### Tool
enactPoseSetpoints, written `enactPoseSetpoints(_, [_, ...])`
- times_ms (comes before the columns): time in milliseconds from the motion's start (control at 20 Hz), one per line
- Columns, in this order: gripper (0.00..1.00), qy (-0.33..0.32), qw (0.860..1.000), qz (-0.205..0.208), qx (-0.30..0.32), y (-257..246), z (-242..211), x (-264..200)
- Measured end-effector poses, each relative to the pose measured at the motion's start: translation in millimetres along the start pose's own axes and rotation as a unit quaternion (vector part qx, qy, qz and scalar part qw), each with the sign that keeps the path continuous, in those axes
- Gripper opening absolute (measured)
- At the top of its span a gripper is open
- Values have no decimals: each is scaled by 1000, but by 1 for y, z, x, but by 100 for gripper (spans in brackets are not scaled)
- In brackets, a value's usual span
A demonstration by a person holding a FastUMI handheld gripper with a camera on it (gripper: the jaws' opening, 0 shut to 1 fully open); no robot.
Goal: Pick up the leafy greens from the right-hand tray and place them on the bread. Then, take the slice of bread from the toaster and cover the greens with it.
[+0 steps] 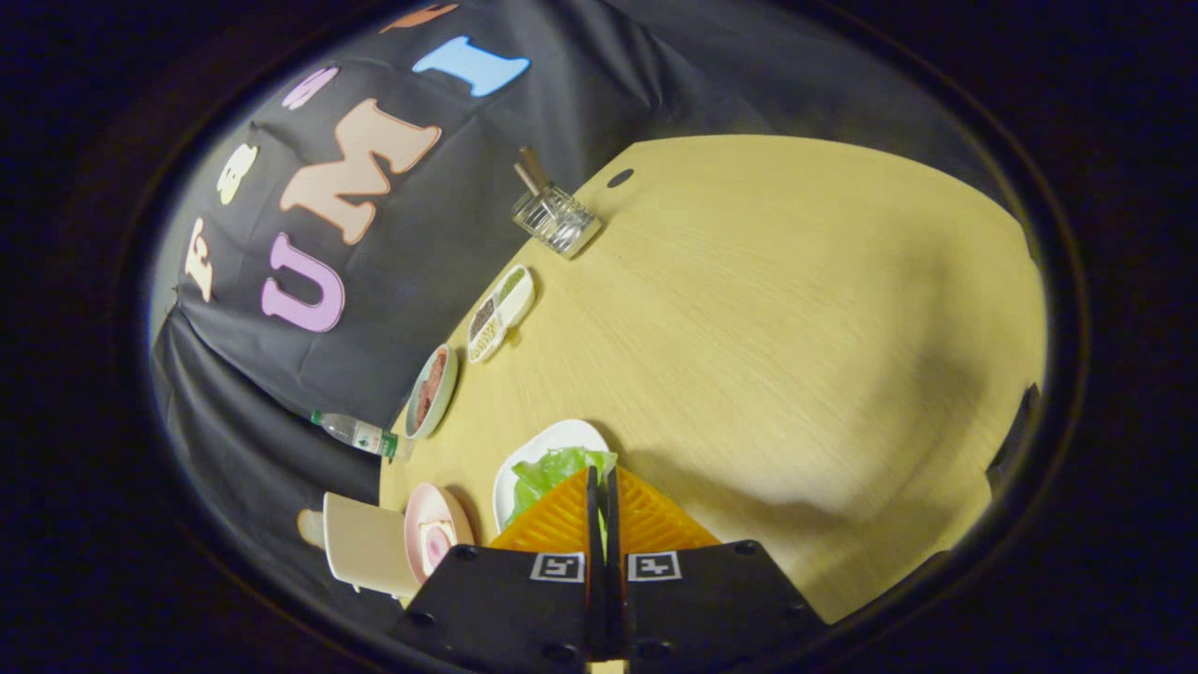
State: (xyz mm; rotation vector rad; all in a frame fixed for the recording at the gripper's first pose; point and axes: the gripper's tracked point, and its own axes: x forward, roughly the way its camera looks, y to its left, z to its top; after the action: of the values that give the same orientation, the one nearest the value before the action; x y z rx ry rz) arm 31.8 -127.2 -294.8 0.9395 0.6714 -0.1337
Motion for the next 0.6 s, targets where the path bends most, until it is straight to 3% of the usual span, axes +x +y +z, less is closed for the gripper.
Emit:
enactPoseSetpoints(350, [3,-27,997,3,-68,50,11,-30])
enactPoseSetpoints(600, [3,-39,994,45,-91,107,7,-48])
